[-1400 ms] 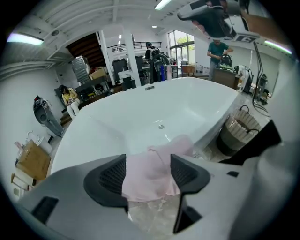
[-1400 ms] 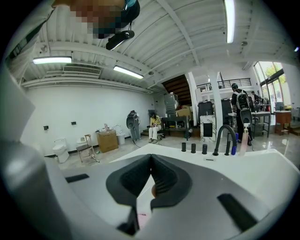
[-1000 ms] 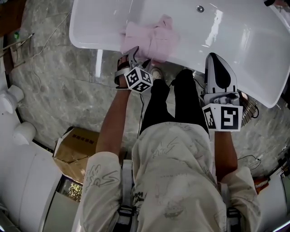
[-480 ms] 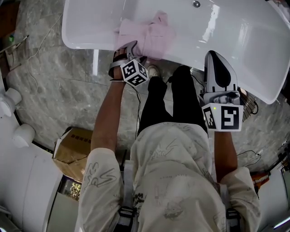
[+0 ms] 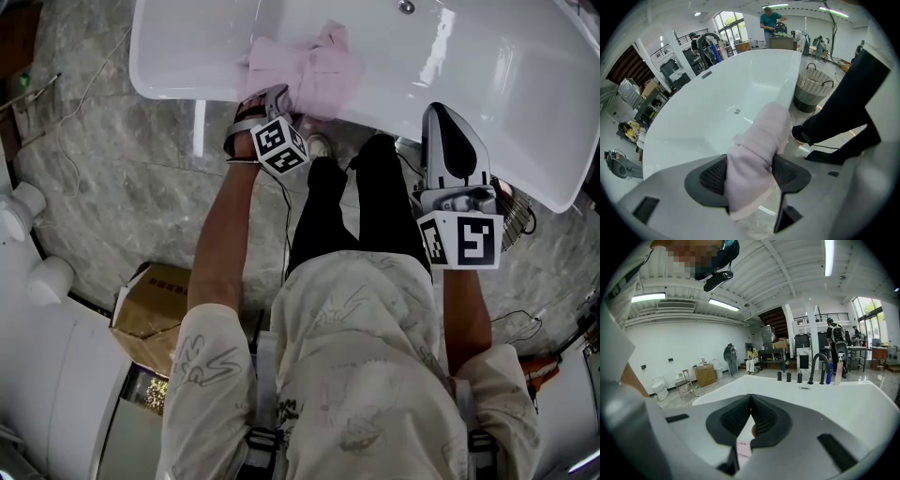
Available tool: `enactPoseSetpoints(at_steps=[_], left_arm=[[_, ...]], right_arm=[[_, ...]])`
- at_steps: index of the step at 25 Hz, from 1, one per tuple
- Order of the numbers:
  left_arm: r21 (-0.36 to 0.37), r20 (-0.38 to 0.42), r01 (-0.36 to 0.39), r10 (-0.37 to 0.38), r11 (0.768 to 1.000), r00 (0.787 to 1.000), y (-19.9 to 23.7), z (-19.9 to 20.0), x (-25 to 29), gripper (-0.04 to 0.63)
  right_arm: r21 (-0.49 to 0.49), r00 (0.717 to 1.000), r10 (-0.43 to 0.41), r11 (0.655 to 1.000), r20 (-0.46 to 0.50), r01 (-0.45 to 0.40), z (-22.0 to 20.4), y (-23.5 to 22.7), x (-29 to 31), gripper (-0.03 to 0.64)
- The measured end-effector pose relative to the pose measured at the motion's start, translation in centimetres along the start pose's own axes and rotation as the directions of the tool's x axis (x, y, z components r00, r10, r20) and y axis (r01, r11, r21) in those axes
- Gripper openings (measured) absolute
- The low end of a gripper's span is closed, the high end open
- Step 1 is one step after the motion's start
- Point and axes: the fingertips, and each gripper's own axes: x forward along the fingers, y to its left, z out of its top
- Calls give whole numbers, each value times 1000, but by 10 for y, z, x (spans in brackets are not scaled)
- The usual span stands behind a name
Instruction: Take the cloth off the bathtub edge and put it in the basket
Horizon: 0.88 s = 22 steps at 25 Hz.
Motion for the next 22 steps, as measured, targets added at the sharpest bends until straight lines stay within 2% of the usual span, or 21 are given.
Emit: enactPoseSetpoints(at_steps=[6, 10, 12, 13, 15, 20, 22], left_arm=[[48, -16, 2, -1, 999, 1000, -1, -1, -8, 253], [56, -22, -1, 2, 998, 1000, 0, 0, -16, 236], [43, -10, -4, 5, 999, 1000, -1, 0, -23, 205], [26, 1, -4, 4, 1000, 1000, -2, 0, -27, 179], [-36, 20, -7, 7, 999, 1000, -3, -1, -33, 84], [-138, 18, -46, 49, 989, 999, -2, -4, -35, 69], [-221, 38, -37, 47, 975, 998, 0, -3, -39, 62]], right_arm=[[5, 1000, -5, 1000, 14, 5, 4, 5, -4, -11], [11, 1000, -10, 1000, 20, 10, 8, 7, -6, -12], [15, 1000, -12, 1000, 24, 11, 9, 6, -6, -11], [16, 1000, -12, 1000, 26, 12, 10, 6, -6, -11], [17, 999, -11, 1000, 30, 11, 10, 7, -6, -11], [5, 999, -1, 1000, 43, 1, 18, 14, -4, -12], [-3, 999, -2, 1000, 47, 3, 21, 16, -6, -11]])
